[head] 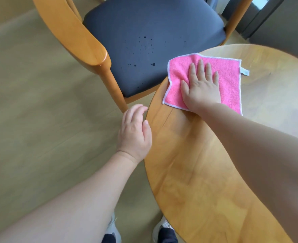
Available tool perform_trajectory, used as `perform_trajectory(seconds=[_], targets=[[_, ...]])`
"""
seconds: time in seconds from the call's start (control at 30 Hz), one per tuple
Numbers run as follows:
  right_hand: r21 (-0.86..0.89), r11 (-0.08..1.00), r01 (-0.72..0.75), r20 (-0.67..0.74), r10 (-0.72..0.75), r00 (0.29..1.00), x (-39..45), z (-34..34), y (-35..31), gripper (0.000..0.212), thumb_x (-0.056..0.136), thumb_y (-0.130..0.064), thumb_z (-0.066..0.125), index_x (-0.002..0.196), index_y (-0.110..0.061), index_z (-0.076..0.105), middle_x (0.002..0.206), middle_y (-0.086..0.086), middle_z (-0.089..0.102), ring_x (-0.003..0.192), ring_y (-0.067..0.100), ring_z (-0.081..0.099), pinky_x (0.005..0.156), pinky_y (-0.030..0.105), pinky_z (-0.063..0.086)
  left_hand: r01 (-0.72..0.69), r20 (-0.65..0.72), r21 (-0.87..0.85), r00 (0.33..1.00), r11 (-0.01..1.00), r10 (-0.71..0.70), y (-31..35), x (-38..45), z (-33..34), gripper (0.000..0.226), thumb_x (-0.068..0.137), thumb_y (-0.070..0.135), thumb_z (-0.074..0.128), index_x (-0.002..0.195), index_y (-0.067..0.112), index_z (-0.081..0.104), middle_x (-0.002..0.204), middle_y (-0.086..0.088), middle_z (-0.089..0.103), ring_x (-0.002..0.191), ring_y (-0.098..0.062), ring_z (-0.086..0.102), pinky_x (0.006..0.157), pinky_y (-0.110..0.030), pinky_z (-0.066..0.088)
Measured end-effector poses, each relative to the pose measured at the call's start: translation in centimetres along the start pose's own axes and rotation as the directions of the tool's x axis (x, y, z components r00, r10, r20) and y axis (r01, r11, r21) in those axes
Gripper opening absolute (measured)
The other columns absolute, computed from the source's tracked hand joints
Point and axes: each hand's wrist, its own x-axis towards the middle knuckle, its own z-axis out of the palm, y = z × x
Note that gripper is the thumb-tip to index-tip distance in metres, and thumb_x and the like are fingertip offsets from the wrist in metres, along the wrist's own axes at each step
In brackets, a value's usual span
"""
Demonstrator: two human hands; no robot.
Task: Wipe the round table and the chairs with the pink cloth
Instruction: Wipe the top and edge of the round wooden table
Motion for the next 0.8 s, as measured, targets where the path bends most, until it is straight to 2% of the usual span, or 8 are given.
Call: perform_trajectory(seconds=[0.1, 0.2, 0.3, 0.47, 0.63, 0.8], targets=[[-0.009, 0.999, 0.042, 0.02, -0.042, 0.999, -2.5, 0.7, -1.8, 0.071, 0.094, -0.053, 0.008, 0.155, -0.016, 0.005, 0.162, 0.009, -0.003, 0.148, 0.03, -0.006, 0.118, 0.048, -0.005, 0.049, 0.037, 0.017, 0.998, 0.999, -0.05, -1.6, -1.5, -1.8, 0.042, 0.088, 0.016, 0.035, 0.12, -0.001, 0.057, 0.125, -0.014, 0.055, 0.118, -0.027, 0.048, 0.105, -0.023, 0.027], [-0.012, 0.996, 0.085, 0.029, -0.085, 0.996, -4.7, 1.0, -3.0, 0.07, 0.094, -0.053, 0.006, 0.155, -0.018, 0.004, 0.162, 0.008, -0.003, 0.148, 0.029, -0.007, 0.119, 0.047, -0.006, 0.072, 0.074, 0.026, 0.995, 0.997, -0.073, -2.6, -2.5, -3.0, 0.039, 0.088, 0.013, 0.038, 0.12, 0.001, 0.058, 0.124, -0.011, 0.056, 0.117, -0.023, 0.048, 0.101, -0.016, 0.025], [-0.027, 0.994, 0.106, 0.044, -0.105, 0.994, -7.0, 1.3, -3.0, 0.07, 0.095, -0.054, 0.005, 0.155, -0.019, 0.003, 0.162, 0.006, -0.004, 0.149, 0.028, -0.007, 0.12, 0.045, -0.006, 0.044, 0.143, 0.018, 0.989, 0.999, -0.046, -3.1, -4.1, -3.5, 0.037, 0.089, 0.015, 0.038, 0.117, 0.005, 0.06, 0.121, -0.007, 0.057, 0.115, -0.02, 0.049, 0.099, -0.021, 0.03], [0.007, 0.997, 0.073, 0.05, -0.073, 0.996, -12.0, 2.0, -3.1, 0.069, 0.095, -0.055, 0.004, 0.154, -0.021, 0.003, 0.162, 0.004, -0.003, 0.149, 0.025, -0.008, 0.119, 0.043, -0.008, 0.03, 0.203, 0.005, 0.979, 1.0, -0.03, -4.0, -6.3, -4.2, 0.035, 0.087, 0.013, 0.039, 0.111, 0.005, 0.062, 0.116, -0.007, 0.06, 0.111, -0.023, 0.052, 0.095, -0.026, 0.036], [0.029, 0.999, 0.037, 0.106, -0.039, 0.994, -20.4, 3.3, -3.3, 0.066, 0.097, -0.059, 0.004, 0.153, -0.025, -0.005, 0.159, -0.002, -0.012, 0.148, 0.021, -0.014, 0.119, 0.041, -0.012, -0.001, 0.264, -0.001, 0.964, 1.0, 0.002, -4.0, -7.5, -5.2, 0.036, 0.087, 0.015, 0.037, 0.112, 0.005, 0.062, 0.117, -0.007, 0.059, 0.112, -0.024, 0.052, 0.095, -0.031, 0.04], [0.0, 1.0, 0.012, 0.131, -0.011, 0.991, -26.4, 4.1, -3.7, 0.066, 0.098, -0.056, 0.01, 0.152, -0.022, -0.002, 0.159, 0.0, -0.008, 0.147, 0.022, -0.012, 0.118, 0.039, -0.014, -0.019, 0.281, -0.01, 0.959, 1.0, 0.021, -3.7, -7.4, -6.4, 0.037, 0.088, 0.017, 0.037, 0.112, 0.006, 0.062, 0.118, -0.007, 0.059, 0.113, -0.022, 0.051, 0.095, -0.027, 0.037]])
